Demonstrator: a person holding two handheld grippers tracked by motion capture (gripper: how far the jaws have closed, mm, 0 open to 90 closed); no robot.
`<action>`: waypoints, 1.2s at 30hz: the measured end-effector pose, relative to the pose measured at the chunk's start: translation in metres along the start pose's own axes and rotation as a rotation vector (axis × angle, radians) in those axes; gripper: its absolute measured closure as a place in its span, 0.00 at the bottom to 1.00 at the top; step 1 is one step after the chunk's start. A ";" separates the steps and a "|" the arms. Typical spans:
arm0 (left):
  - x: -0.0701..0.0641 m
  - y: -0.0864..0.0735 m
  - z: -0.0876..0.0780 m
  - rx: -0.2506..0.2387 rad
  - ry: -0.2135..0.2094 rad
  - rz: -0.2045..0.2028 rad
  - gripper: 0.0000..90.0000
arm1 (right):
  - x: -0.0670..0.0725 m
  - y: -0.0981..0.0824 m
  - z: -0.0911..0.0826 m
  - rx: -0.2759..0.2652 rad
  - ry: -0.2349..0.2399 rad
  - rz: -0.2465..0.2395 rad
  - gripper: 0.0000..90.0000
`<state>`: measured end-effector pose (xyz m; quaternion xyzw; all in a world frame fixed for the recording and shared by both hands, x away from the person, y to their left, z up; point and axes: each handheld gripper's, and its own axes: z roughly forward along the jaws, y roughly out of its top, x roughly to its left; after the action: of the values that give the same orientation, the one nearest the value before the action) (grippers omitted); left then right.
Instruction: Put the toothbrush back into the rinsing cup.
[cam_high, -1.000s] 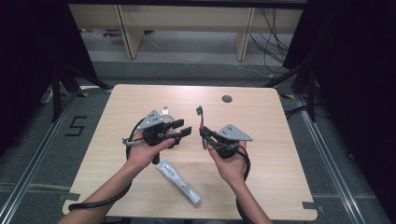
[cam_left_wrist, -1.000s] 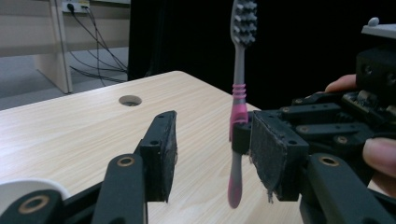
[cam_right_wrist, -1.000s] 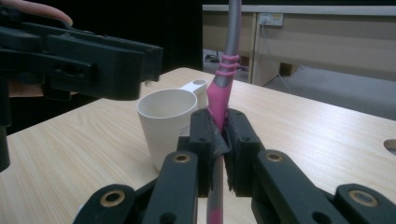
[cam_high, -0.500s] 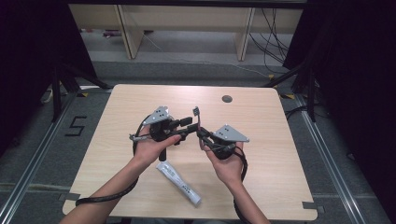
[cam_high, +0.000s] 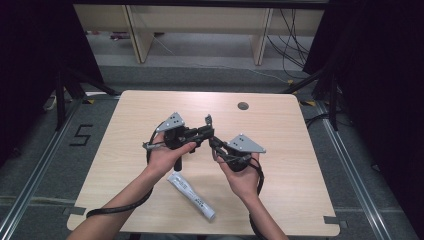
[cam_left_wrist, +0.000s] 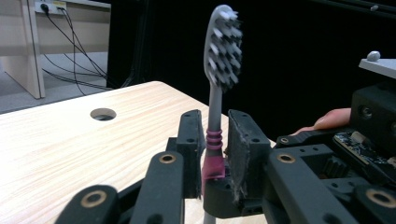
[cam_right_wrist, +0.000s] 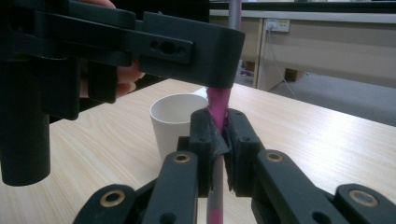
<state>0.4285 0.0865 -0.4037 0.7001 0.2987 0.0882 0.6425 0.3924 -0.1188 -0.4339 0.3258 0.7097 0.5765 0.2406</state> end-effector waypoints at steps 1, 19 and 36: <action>0.000 0.000 0.001 0.001 -0.003 -0.001 0.84 | 0.001 0.000 0.001 0.000 0.016 0.001 0.92; 0.000 0.001 0.000 -0.013 0.018 0.062 0.92 | 0.005 0.001 0.003 0.019 0.011 -0.009 0.81; 0.010 0.012 -0.013 -0.031 0.104 0.152 0.92 | 0.001 -0.011 -0.005 0.071 -0.013 -0.025 0.57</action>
<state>0.4336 0.1023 -0.3927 0.7053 0.2763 0.1777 0.6282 0.3860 -0.1222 -0.4439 0.3291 0.7321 0.5457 0.2408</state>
